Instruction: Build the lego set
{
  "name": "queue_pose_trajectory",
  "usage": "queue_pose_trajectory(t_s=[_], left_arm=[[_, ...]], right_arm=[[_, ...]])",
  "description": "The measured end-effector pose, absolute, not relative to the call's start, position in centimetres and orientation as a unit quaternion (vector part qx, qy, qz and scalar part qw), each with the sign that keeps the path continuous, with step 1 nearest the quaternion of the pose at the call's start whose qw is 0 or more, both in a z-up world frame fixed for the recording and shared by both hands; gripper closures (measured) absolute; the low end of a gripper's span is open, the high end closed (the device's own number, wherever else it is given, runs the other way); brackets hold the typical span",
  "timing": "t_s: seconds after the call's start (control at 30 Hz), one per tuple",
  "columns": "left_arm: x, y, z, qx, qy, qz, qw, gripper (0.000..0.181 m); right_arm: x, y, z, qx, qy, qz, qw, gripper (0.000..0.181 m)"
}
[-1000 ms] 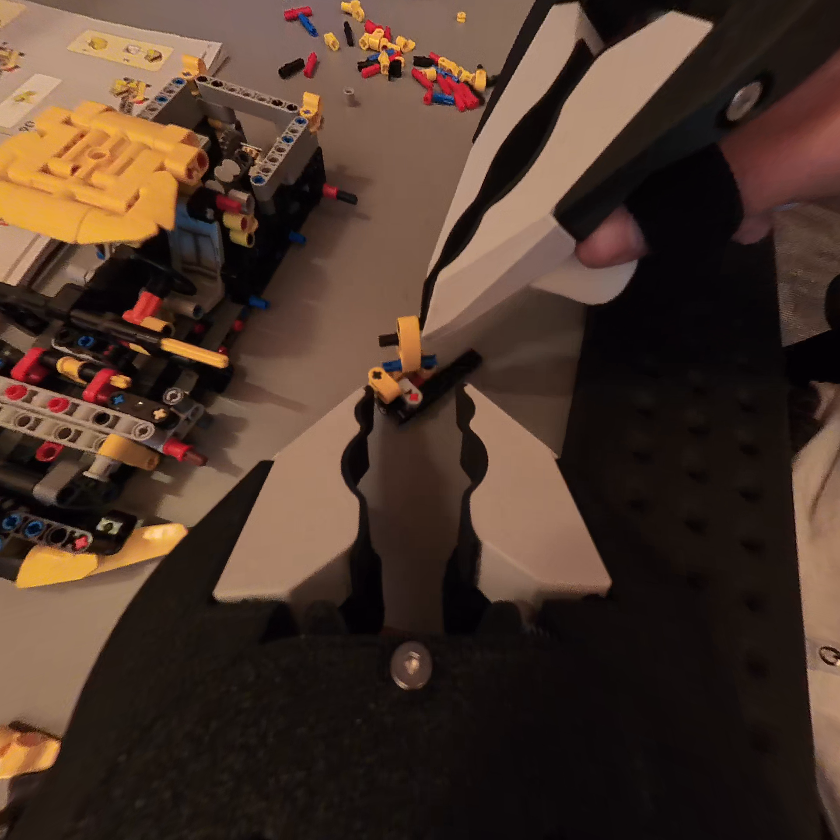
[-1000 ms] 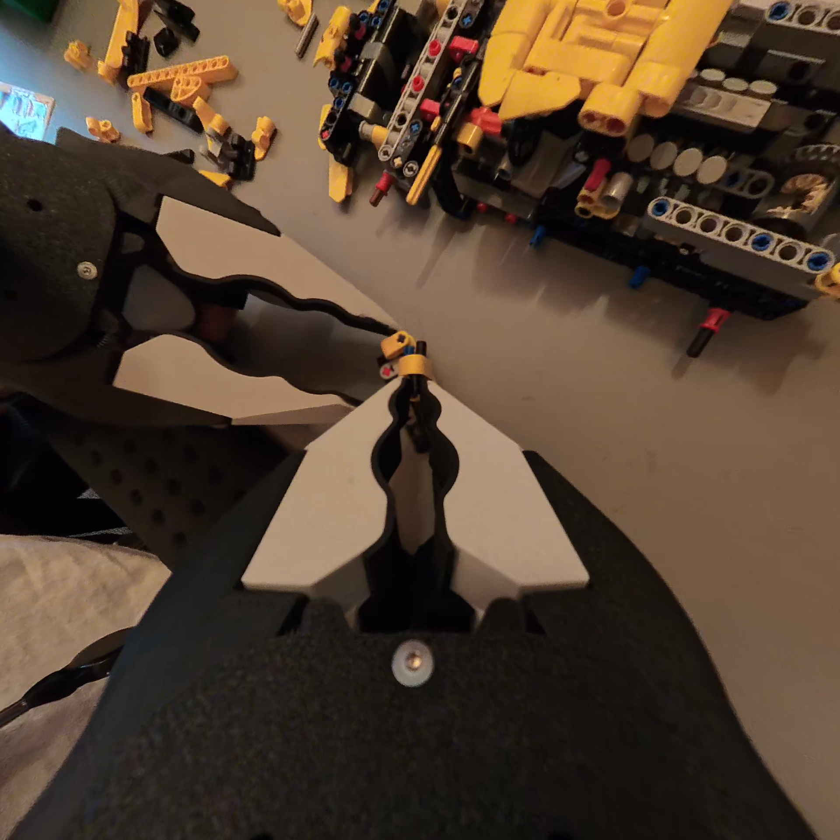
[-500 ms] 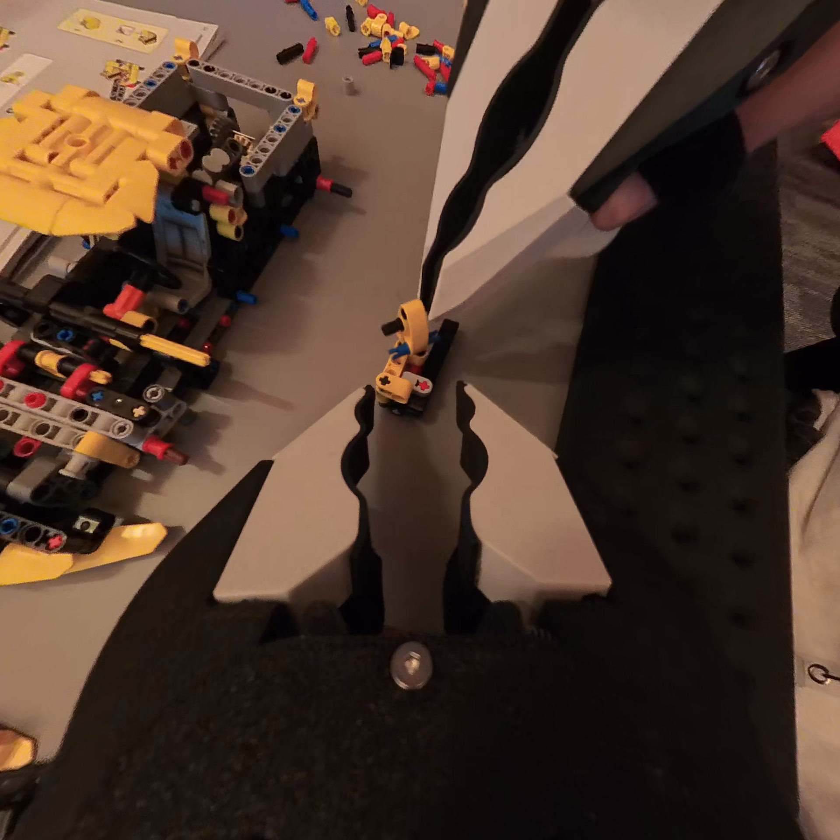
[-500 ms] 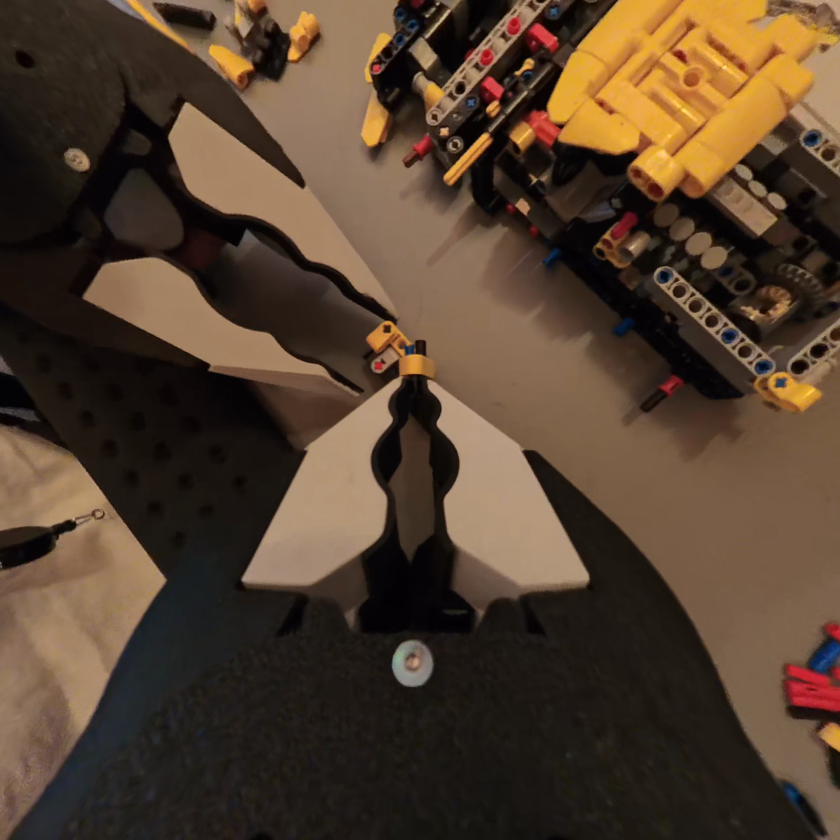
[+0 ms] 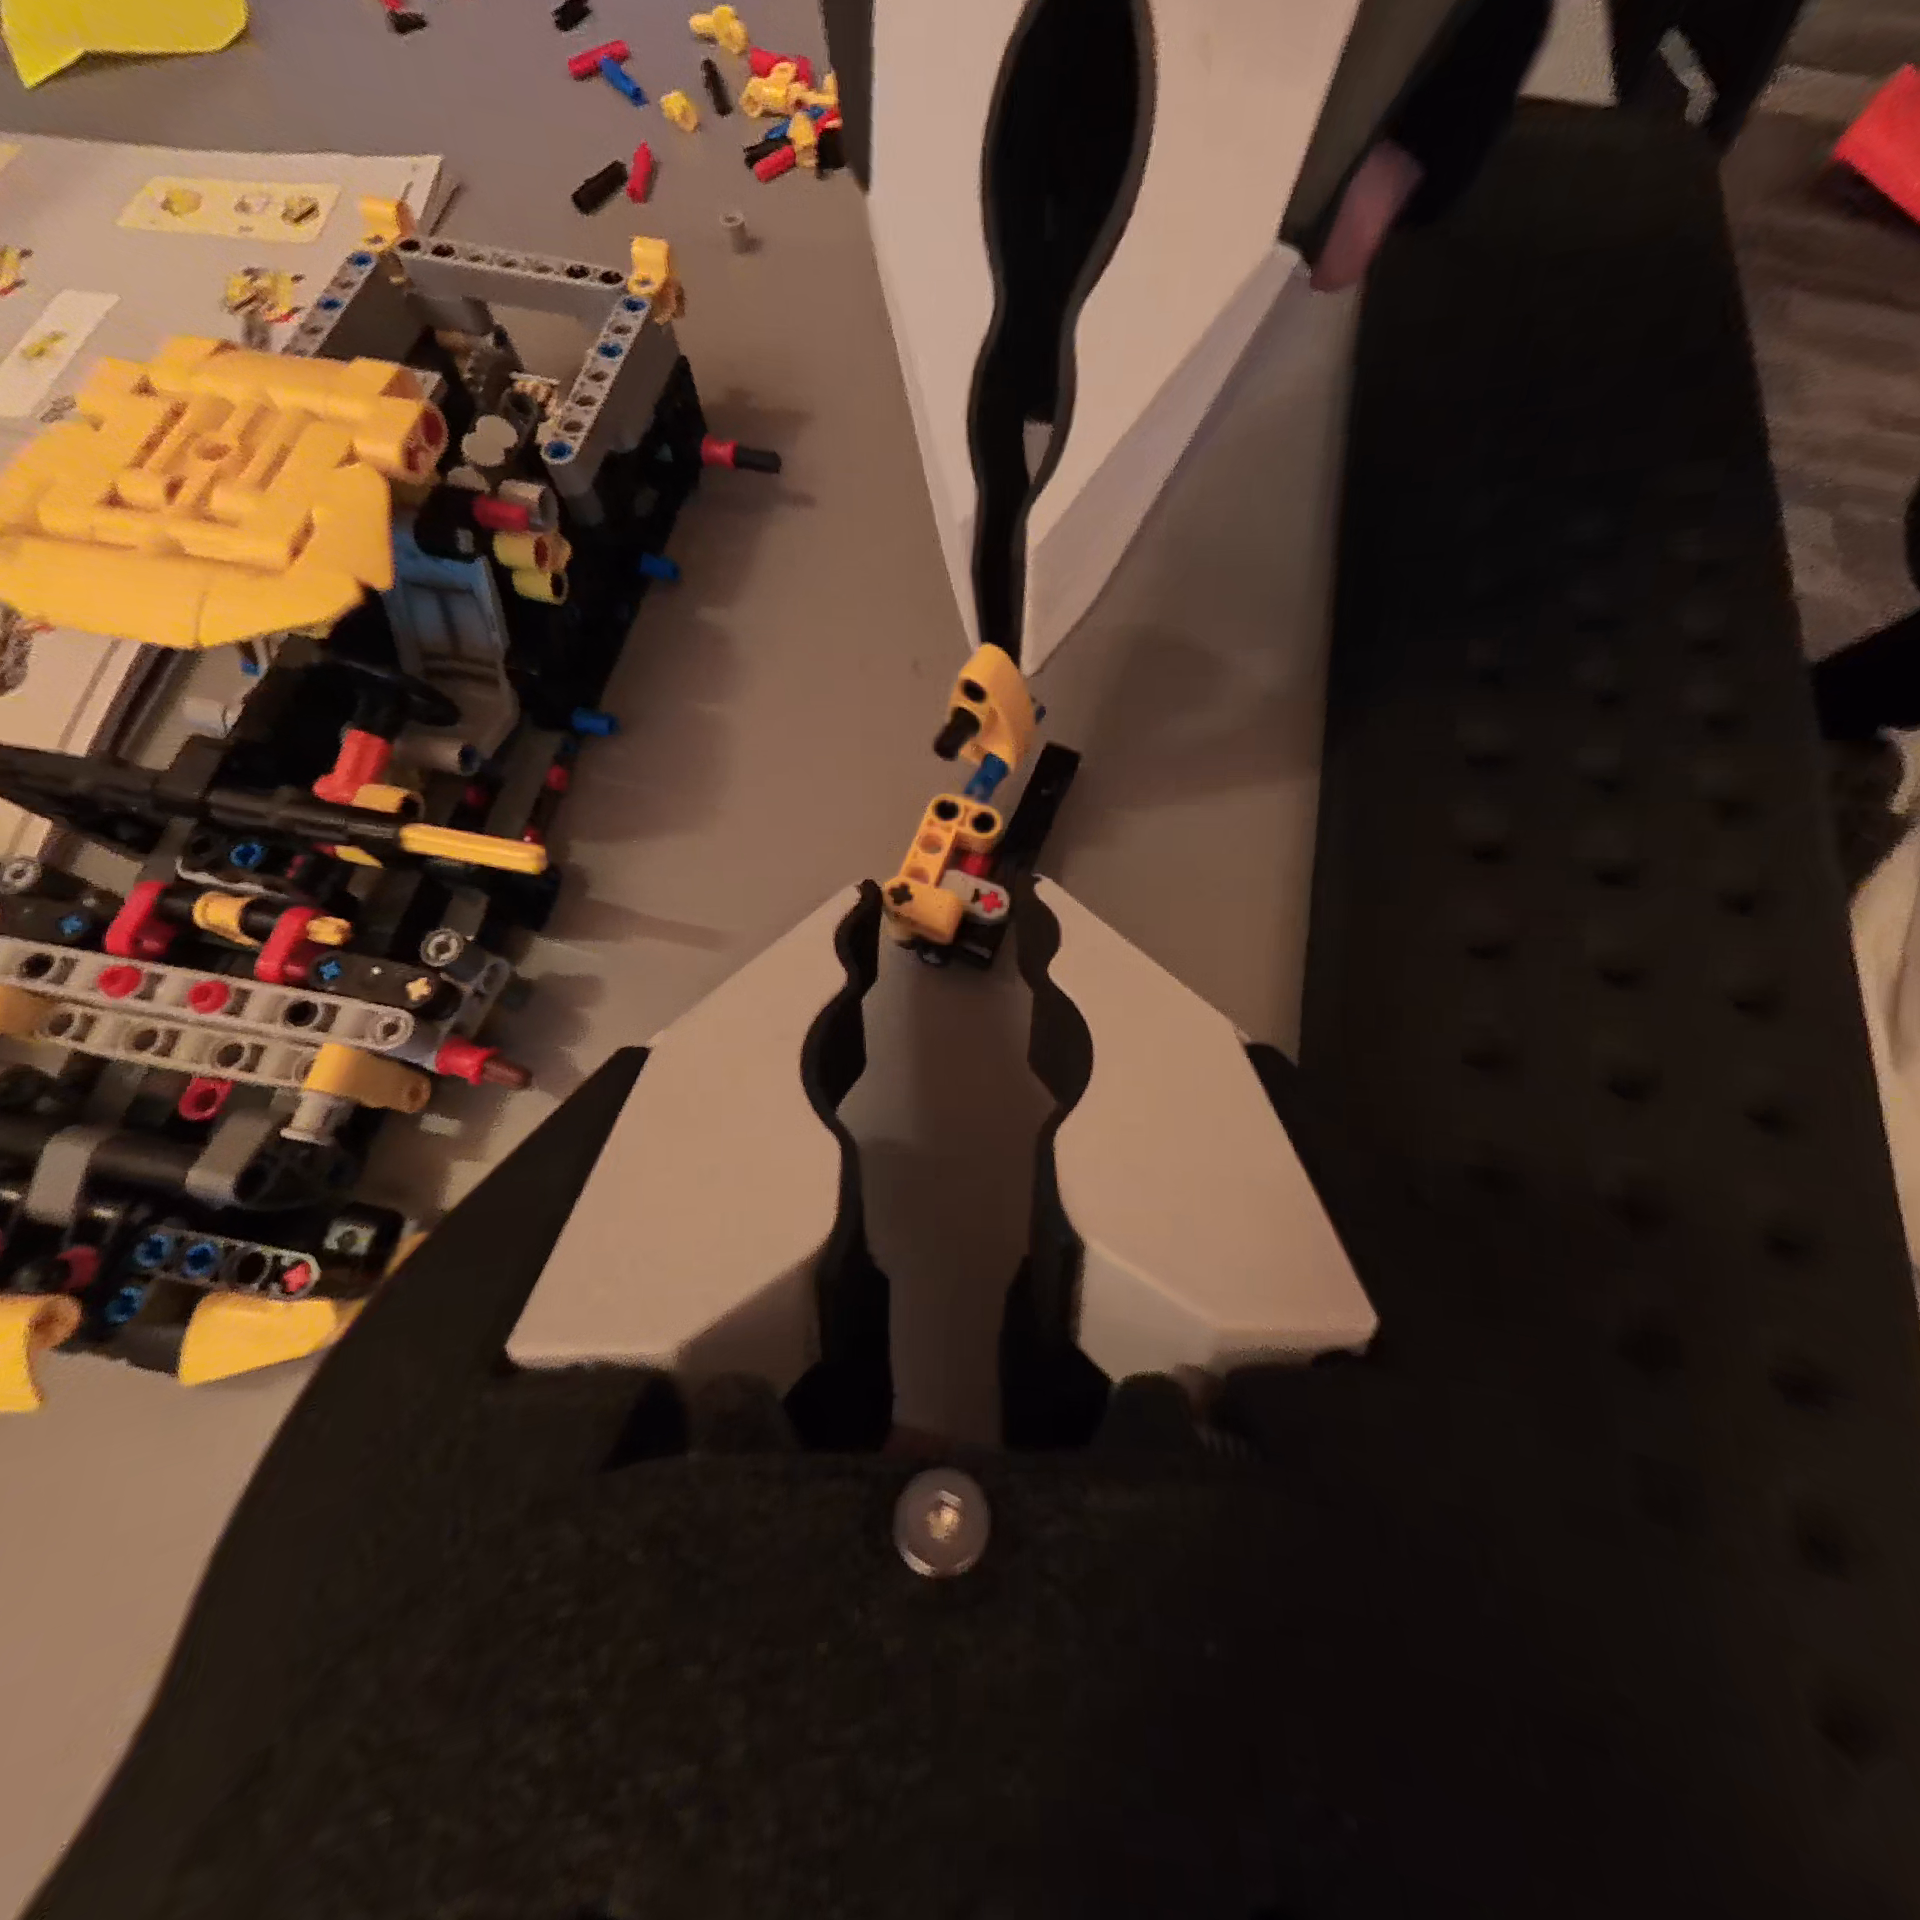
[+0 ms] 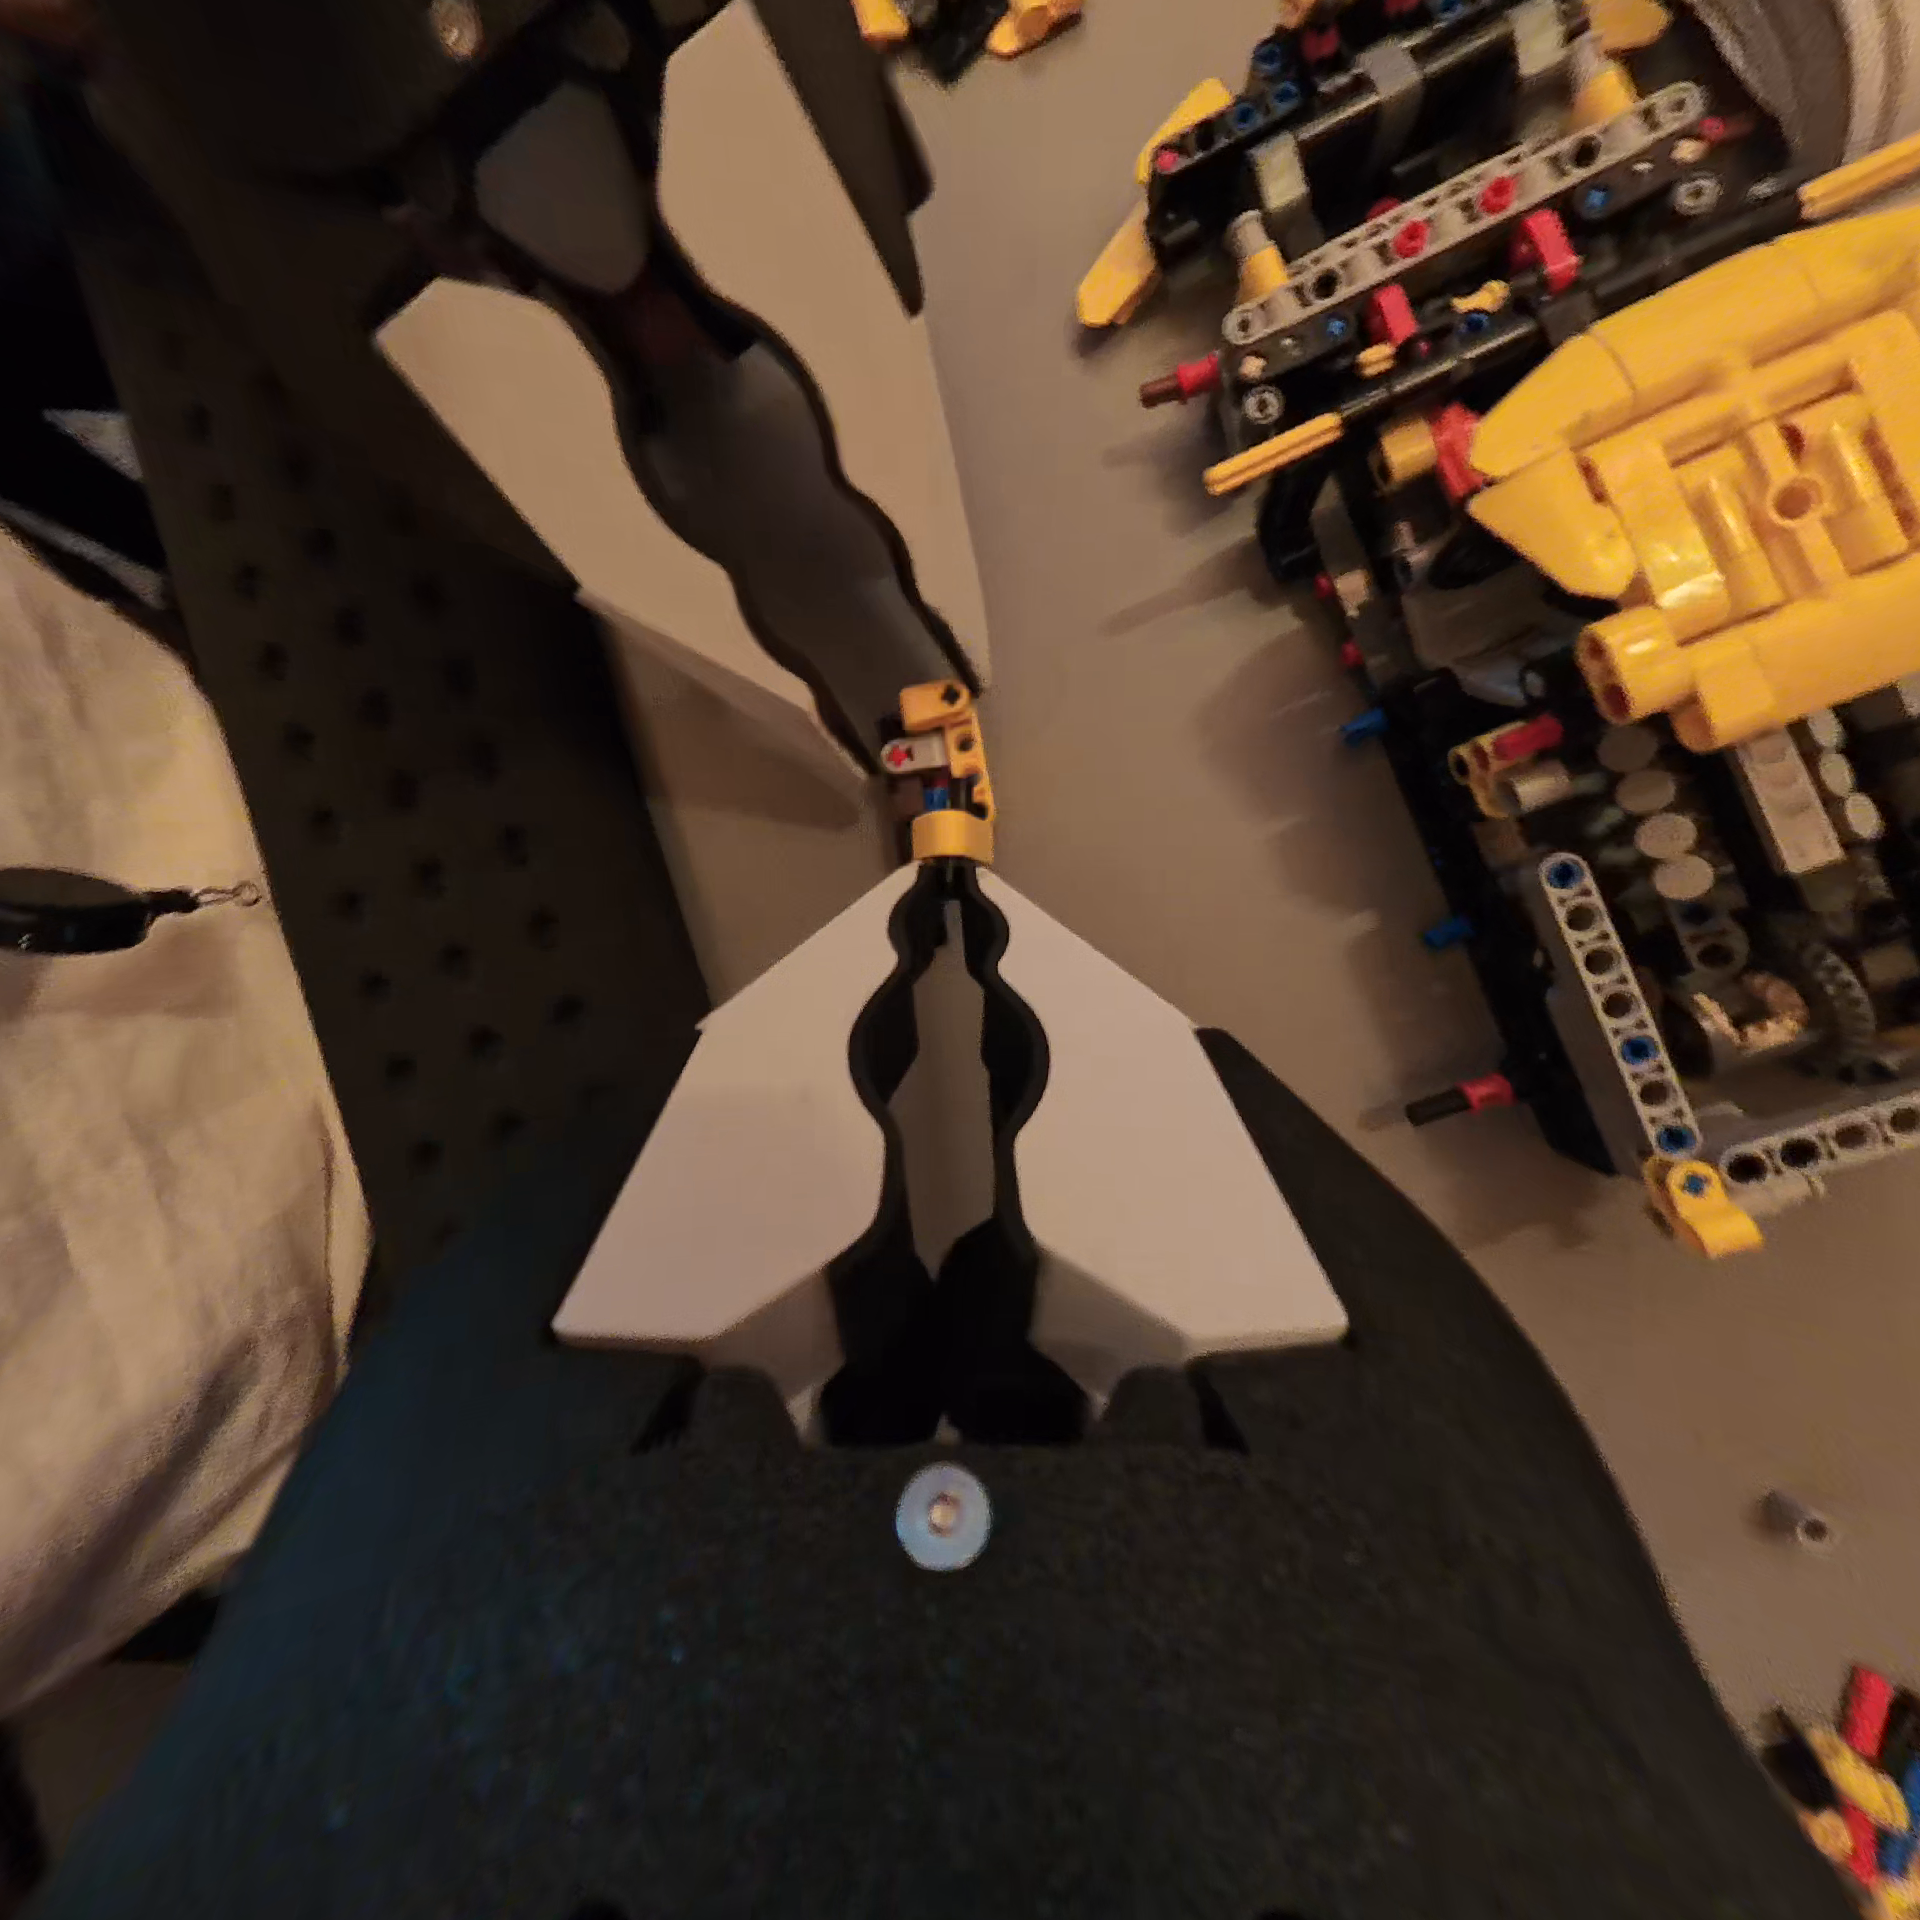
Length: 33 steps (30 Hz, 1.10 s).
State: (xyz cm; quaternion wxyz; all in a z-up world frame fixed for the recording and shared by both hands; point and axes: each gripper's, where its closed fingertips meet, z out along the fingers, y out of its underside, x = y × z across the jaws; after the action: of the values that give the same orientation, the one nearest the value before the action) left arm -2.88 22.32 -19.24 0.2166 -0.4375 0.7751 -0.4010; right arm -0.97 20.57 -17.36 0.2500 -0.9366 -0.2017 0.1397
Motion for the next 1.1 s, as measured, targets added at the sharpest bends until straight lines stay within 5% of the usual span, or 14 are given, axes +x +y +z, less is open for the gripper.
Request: queue_pose_trajectory(t_s=[0.33, 0.9, 1.1], left_arm=[[-3.5, 22.7, -18.6, -0.347, 0.808, -0.461, 0.121, 0.154], [-3.1, 22.5, -19.8, -0.314, 0.834, -0.428, 0.149, 0.165], [-3.0, 22.5, -19.8, -0.314, 0.835, -0.427, 0.15, 0.165]], right_arm=[[-1.5, 21.0, -17.9, -0.915, -0.243, 0.203, 0.248, 0.177], [-2.0, 21.8, -18.5, -0.91, -0.262, 0.248, 0.203, 0.177], [-2.0, 22.6, -18.3, -0.894, -0.275, 0.251, 0.249, 0.178]])
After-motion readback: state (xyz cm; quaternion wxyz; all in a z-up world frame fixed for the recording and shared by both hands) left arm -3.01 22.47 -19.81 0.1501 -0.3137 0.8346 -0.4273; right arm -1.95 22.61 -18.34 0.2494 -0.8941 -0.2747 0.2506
